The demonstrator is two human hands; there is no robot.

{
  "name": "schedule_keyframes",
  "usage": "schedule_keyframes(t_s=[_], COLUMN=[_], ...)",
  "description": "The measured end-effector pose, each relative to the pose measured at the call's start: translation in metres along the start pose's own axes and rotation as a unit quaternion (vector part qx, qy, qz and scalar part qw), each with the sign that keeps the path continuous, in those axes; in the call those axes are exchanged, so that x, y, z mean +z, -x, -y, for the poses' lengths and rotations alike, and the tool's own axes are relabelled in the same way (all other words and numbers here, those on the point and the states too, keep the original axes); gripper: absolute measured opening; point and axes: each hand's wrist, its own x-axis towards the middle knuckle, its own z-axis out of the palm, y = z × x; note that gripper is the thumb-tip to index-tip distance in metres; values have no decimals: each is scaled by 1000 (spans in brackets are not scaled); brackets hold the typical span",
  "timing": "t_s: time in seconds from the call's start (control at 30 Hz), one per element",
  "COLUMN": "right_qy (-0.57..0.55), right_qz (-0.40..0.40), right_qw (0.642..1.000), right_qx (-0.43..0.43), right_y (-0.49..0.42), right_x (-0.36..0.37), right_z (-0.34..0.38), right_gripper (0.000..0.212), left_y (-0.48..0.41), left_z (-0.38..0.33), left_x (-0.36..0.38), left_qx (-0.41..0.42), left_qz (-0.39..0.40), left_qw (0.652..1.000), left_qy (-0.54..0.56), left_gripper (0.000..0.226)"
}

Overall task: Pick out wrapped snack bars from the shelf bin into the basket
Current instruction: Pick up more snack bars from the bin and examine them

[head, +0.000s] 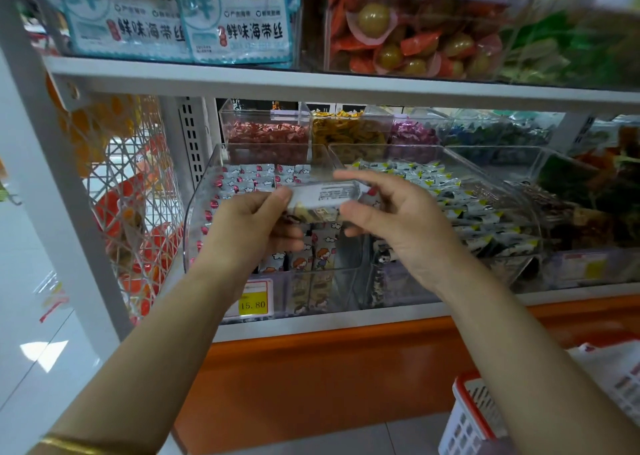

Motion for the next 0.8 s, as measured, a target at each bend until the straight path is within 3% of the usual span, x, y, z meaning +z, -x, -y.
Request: schedule_keyframes(t_s=[0.07, 0.13, 0.2, 0.27, 0.33, 0.43, 0.57, 0.7, 0.8], right_qy=[21, 11, 26, 46, 89, 157, 248, 345, 414], right_qz=[-68, -144, -193, -205, -200, -182, -147, -79, -27], right_qw=[997, 990, 981, 977, 976, 971, 957, 934, 909], right_qx=[-15, -3, 11, 20, 18, 0, -25, -48, -41], right_y=[-1, -2, -3, -3, -4, -6, -10, -16, -19], right_x=[-2, -10, -19, -24, -24, -22, -16, -9, -1], right_z=[0, -3, -4, -6, -6, -3, 4, 6, 3], right_gripper=[24, 19, 20, 21, 19, 18, 20, 25, 35], left_y=[0, -5, -14, -20, -21, -22, -20, -12, -9], left_z=[1, 6, 14, 22, 28, 29, 22, 16, 15], left_x=[7, 11, 11, 14, 17, 18, 15, 7, 2], left_qx=[37, 132, 202, 202, 185, 188, 189, 185, 193], left_qz=[4, -14, -14, 25, 52, 57, 64, 97, 88], left_qw=[999, 976, 895, 814, 786, 792, 824, 847, 843], left_qy=[-25, -174, -398, -544, -587, -578, -530, -489, -495], left_gripper=[30, 24, 34, 42, 41, 34, 6, 19, 9])
